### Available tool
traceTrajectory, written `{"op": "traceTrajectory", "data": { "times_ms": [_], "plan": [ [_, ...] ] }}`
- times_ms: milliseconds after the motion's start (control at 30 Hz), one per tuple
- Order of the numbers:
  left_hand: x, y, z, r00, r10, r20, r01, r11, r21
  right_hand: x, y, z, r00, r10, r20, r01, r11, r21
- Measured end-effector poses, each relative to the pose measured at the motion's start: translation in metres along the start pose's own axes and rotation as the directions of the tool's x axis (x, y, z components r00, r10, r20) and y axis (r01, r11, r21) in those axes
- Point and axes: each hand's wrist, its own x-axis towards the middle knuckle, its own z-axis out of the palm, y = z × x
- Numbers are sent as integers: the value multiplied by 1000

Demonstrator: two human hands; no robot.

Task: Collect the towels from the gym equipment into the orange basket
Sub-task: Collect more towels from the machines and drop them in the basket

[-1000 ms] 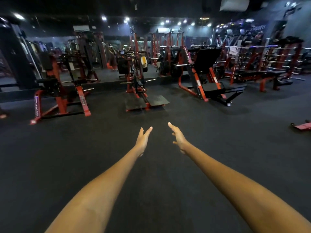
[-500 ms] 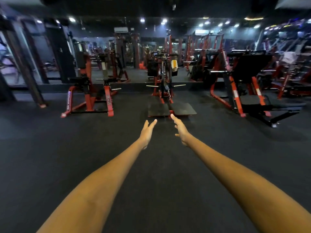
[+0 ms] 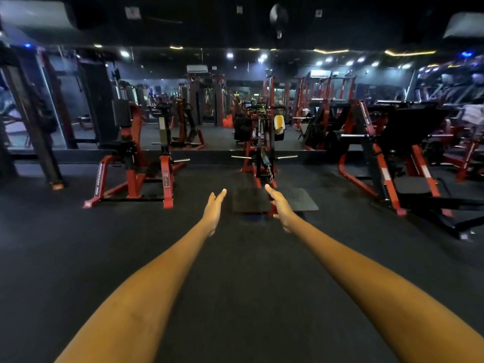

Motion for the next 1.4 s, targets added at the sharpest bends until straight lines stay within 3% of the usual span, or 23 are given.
{"op": "traceTrajectory", "data": {
  "times_ms": [300, 633, 1033, 1400],
  "plan": [
    [188, 7, 51, 997, -2, 73, 0, 1000, 26, 192, 14, -22, 1000, 19, -9, -19, 999, 32],
    [430, 33, 69, 996, 19, -86, -26, 996, -82, 472, -15, -29, 996, -32, 87, 27, 998, 53],
    [711, 12, 39, 989, -23, -146, 9, 995, -95, 774, 16, 48, 990, -17, 140, 13, 999, 34],
    [987, 82, 0, 991, 22, -132, -31, 997, -65, 1033, -25, 116, 990, -12, 139, 11, 1000, 9]
  ]
}}
